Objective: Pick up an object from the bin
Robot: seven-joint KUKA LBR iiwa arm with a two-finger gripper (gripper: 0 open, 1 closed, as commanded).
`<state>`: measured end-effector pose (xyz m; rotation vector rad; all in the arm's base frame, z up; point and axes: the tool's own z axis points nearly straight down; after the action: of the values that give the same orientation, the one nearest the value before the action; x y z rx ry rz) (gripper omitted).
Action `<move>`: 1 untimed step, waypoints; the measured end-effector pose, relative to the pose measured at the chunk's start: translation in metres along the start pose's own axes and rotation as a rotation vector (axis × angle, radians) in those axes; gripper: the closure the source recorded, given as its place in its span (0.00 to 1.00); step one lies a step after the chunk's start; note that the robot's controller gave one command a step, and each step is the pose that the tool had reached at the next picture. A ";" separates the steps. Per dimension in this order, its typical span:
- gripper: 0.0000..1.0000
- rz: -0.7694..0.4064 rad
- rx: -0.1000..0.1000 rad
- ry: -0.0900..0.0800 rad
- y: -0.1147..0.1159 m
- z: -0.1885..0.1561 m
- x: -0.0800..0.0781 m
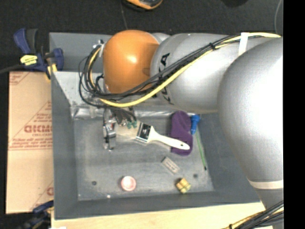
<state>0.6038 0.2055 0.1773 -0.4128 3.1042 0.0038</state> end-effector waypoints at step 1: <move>0.00 0.118 0.000 0.006 -0.050 0.016 0.002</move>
Offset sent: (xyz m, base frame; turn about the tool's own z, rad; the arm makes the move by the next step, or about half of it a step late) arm 0.0148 -0.0978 -0.0773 -0.3083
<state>0.6154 0.1573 0.1615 -0.2293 3.1297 0.0039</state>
